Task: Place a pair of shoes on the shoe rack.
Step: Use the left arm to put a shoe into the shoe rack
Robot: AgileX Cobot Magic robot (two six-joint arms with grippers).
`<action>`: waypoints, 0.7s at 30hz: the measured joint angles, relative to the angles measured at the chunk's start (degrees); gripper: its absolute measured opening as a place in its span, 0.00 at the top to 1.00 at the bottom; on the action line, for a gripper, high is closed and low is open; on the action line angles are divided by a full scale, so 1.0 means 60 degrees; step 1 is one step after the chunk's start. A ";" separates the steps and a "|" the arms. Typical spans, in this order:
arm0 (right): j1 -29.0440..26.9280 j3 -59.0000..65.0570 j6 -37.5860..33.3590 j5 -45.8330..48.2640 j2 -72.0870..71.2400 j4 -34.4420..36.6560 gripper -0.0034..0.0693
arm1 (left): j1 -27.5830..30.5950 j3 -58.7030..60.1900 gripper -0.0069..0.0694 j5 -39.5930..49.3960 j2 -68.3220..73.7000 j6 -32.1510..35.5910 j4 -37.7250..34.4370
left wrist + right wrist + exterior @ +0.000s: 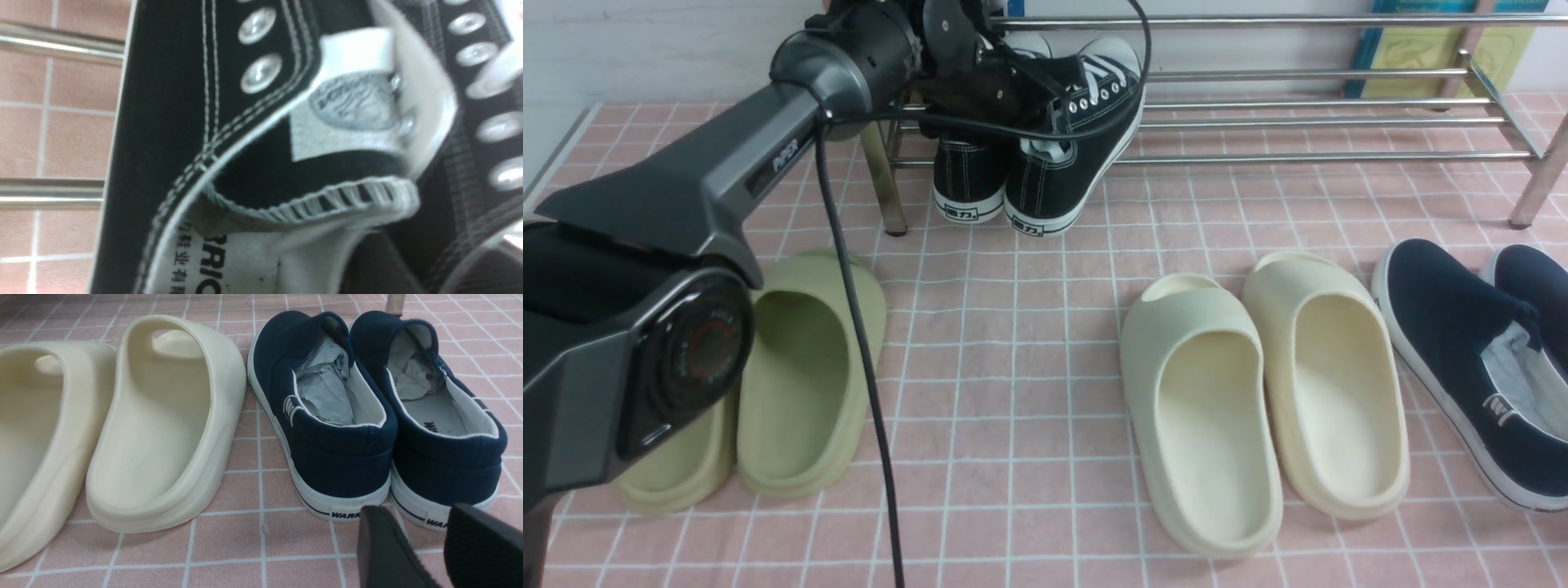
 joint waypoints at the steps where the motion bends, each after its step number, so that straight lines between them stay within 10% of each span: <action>1: 0.0000 0.0000 0.0000 0.0000 0.0000 0.0000 0.62 | 0.0000 0.0000 0.51 0.0018 -0.0035 0.0019 0.0000; 9: 0.0000 0.0000 0.0000 0.0000 0.0000 -0.0008 0.62 | 0.0018 -0.0017 0.45 0.1638 -0.1386 0.1573 0.0326; 21: 0.0000 0.0000 0.0000 0.0000 0.0000 -0.0008 0.62 | 0.0018 0.0029 0.90 0.5497 -0.1923 0.2680 0.2394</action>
